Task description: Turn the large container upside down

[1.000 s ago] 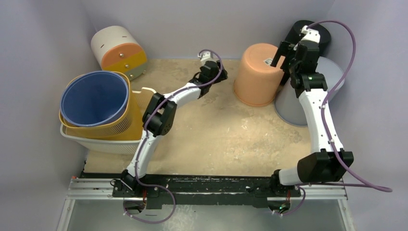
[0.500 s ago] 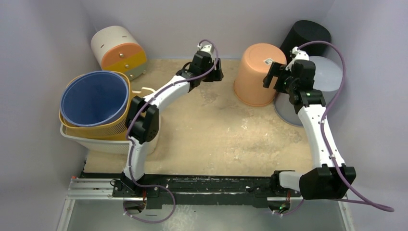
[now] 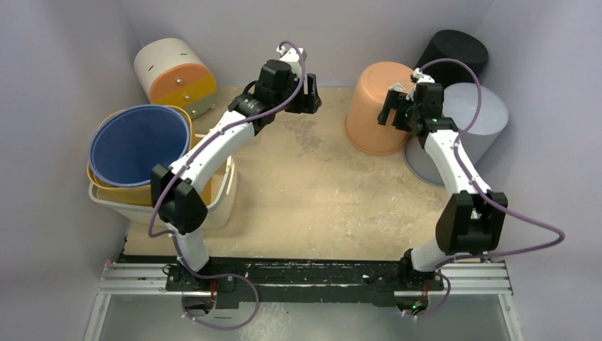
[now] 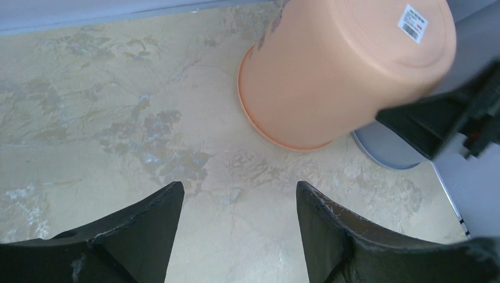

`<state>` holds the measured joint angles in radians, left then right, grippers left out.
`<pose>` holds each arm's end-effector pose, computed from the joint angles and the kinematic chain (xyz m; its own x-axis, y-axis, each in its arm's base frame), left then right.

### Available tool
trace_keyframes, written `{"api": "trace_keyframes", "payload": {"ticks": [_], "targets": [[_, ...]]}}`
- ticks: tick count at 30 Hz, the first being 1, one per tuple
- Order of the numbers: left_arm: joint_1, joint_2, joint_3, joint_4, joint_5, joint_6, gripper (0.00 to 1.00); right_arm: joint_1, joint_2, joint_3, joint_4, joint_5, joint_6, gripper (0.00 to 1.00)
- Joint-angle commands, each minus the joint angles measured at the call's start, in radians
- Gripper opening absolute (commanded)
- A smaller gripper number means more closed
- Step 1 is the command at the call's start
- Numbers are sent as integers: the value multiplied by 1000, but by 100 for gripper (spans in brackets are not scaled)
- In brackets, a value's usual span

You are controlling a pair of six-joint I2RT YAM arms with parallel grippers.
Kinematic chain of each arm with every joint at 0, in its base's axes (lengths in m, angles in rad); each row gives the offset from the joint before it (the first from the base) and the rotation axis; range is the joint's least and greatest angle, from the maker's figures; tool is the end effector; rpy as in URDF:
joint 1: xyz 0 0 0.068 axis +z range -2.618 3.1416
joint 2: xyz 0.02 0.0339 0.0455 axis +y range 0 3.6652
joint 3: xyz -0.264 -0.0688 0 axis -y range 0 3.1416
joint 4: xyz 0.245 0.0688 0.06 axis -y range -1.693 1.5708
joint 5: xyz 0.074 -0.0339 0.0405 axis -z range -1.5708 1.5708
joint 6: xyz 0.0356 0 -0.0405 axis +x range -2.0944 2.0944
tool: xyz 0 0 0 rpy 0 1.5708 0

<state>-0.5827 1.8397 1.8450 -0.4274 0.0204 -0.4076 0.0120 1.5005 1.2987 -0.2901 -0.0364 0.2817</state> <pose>0.3626 -0.2399 0.3844 -0.5383 -0.1199 -0.8342 0.3838 0.8464 -0.3693 0.3501 0.0055 0.3348 -0.4659 0.2722 -0.8419 0.0890 0.9611 0.2615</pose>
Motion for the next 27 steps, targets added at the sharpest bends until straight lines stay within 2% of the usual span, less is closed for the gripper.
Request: {"api": "trace_keyframes", "payload": {"ticks": [1, 10, 20, 27], "targets": [[4, -122, -61, 23, -23, 9, 68, -1, 69, 130, 126, 21, 8, 100], [4, -196, -70, -19, -44, 36, 68, 12, 274, 333, 211, -20, 29, 100], [4, -252, -141, -24, -72, 49, 69, 77, 394, 401, 291, -46, 41, 100], [4, -249, -138, -33, -77, 53, 69, 94, 459, 457, 337, 15, 37, 100]]}}
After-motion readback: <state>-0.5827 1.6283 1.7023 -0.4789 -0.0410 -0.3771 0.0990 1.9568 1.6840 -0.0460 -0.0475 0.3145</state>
